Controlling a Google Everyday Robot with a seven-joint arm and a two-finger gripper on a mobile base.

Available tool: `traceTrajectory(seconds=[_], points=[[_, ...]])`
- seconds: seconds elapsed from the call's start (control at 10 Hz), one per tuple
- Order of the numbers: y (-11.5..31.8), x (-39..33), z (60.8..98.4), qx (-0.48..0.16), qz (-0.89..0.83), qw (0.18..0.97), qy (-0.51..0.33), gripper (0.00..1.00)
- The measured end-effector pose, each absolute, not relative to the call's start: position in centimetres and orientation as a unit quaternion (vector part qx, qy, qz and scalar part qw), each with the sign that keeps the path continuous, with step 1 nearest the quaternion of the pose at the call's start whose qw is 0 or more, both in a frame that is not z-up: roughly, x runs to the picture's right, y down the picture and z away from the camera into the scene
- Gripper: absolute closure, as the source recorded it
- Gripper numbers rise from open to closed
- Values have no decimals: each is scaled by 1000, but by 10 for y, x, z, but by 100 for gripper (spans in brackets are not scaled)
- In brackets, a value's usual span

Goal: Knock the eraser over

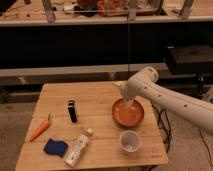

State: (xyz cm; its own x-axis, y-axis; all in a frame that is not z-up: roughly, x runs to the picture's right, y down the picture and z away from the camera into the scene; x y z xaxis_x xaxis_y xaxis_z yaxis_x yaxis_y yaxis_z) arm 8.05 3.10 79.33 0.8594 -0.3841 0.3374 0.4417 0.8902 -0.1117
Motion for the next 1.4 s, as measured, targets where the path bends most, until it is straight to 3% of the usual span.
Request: traceTrajectory(seconds=[1.4], points=[[33,13,818,-84,-291,933,-193,20]])
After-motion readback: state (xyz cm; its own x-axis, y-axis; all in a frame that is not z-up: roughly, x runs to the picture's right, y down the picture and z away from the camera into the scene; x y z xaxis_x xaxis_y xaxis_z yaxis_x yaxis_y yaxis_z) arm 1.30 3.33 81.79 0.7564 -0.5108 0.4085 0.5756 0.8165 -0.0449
